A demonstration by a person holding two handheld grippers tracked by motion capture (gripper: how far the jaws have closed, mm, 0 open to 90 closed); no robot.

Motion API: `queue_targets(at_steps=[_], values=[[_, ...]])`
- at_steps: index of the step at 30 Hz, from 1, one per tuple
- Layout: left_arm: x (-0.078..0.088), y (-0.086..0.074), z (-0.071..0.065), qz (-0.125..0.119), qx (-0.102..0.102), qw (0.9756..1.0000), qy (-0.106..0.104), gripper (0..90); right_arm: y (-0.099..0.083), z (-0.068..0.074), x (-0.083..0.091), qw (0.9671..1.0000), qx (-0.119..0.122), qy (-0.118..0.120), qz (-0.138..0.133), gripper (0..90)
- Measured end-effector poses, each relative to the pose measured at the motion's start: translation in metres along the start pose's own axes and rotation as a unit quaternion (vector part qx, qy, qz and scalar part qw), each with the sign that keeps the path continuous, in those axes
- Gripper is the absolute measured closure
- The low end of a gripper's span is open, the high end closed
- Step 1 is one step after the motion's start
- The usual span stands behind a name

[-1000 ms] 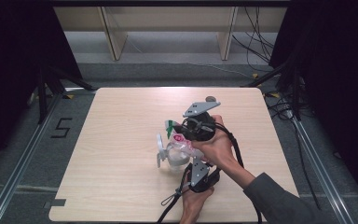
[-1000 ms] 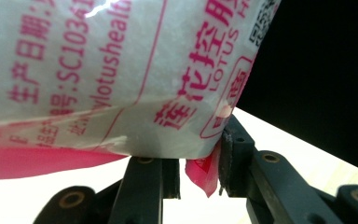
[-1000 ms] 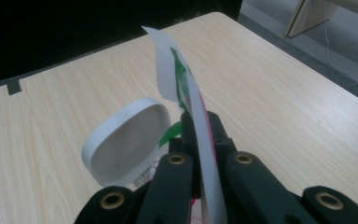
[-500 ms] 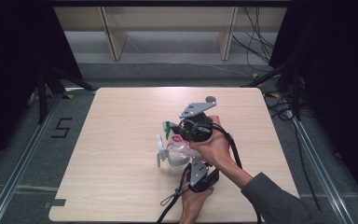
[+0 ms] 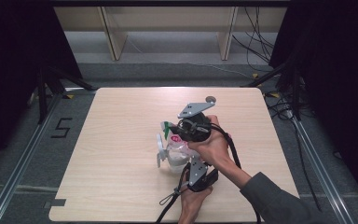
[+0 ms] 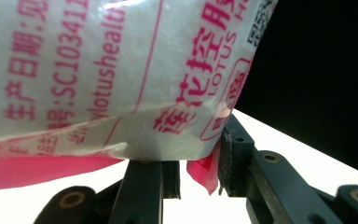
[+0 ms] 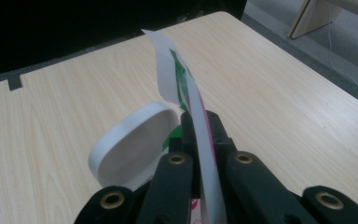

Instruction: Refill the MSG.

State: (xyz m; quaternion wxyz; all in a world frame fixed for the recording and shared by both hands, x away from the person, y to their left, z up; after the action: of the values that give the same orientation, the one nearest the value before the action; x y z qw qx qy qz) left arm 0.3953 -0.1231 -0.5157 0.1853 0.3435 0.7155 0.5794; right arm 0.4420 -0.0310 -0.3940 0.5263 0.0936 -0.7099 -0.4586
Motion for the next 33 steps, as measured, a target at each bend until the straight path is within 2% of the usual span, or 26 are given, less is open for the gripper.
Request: queue_targets(at_steps=[1,3,4,6,8,10,12,16,17,19,20,22,24,26,28,29,30,33], values=[[0.0,0.0003,-0.0007,-0.002,0.001,1.0,-0.002,72.4,-0.0015,0.0005,-0.0006,1.0,0.0,0.004,0.008,90.0],[0.0006,0.0007,-0.0003,-0.001,-0.001,1.0,0.0,72.4,0.0003,-0.0008,-0.0006,1.0,-0.002,0.0,-0.002,90.0],[0.0002,0.0007,-0.0008,-0.002,0.0,1.0,-0.002,72.4,-0.0005,-0.001,0.0017,1.0,-0.008,0.001,0.002,90.0],[-0.0004,-0.0006,-0.0011,0.001,-0.001,1.0,-0.002,72.4,-0.0014,-0.0008,-0.0004,1.0,0.004,0.002,0.003,90.0],[-0.0003,0.0001,-0.0011,-0.001,-0.002,1.0,-0.002,72.4,-0.002,-0.0002,0.0001,1.0,-0.006,0.002,0.006,90.0],[-0.0005,-0.0005,-0.0012,0.0,-0.001,1.0,-0.001,72.4,-0.0003,-0.0015,-0.0007,1.0,0.002,0.0,-0.005,90.0],[-0.0007,-0.0007,-0.002,0.002,-0.001,1.0,0.001,72.4,-0.0039,0.0001,-0.0011,1.0,-0.002,-0.002,0.009,90.0],[-0.0007,-0.0002,-0.0024,0.0,-0.003,1.0,-0.002,72.5,-0.0021,0.0006,-0.0001,1.0,-0.004,0.004,0.002,90.0],[-0.0009,-0.0005,-0.0024,0.0,-0.003,1.0,-0.001,72.5,-0.0023,-0.0004,-0.0013,1.0,0.004,0.001,0.002,90.0],[-0.0005,0.0001,-0.0024,-0.001,-0.003,1.0,-0.002,72.5,-0.0023,0.0,-0.0009,1.0,0.002,0.001,0.004,90.0],[-0.0002,0.0003,-0.0022,-0.001,-0.004,1.0,-0.001,72.5,-0.0022,0.0012,-0.0001,1.0,-0.008,0.002,0.004,90.0],[-0.0012,-0.0009,-0.0019,0.001,-0.003,1.0,0.0,72.5,-0.0022,-0.001,-0.0006,1.0,0.004,0.0,0.004,90.0],[-0.0014,-0.0008,-0.0016,-0.001,-0.003,1.0,0.0,72.5,-0.0045,0.0015,-0.0008,0.9998,-0.01,0.003,0.015,90.0],[-0.0009,-0.0004,-0.001,0.0,-0.002,1.0,0.0,72.5,-0.0021,-0.0002,0.0005,1.0,-0.006,-0.002,0.002,90.0],[-0.0016,-0.0013,-0.0014,0.0,-0.001,1.0,0.0,72.5,-0.003,0.0005,-0.0011,1.0,0.005,-0.004,0.002,90.0],[-0.0015,-0.0012,-0.0014,-0.001,-0.001,1.0,0.0,72.5,-0.0035,0.0019,-0.0015,1.0,-0.002,-0.006,0.003,90.0],[-0.0009,-0.0008,-0.0013,0.0,-0.002,1.0,0.0,72.5,-0.0033,0.0015,-0.0011,1.0,0.007,-0.004,0.006,90.0],[-0.0012,-0.0009,-0.0009,0.0,-0.001,1.0,0.001,72.5,-0.0026,0.0007,0.0004,1.0,-0.002,-0.002,0.003,90.0]])
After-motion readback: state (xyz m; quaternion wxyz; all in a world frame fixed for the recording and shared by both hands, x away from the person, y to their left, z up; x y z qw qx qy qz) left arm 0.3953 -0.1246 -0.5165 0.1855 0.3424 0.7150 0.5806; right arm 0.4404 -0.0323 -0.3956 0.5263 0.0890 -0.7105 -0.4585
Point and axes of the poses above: each handheld gripper's, and its own axes: x roughly backward along the jaws, y roughly out of its top, z roughly to its left, the point moved 9 cm from there along -x, roughly forward along the jaws, and after that the axes turned 5 degrees about z, right-handed, at the moved point
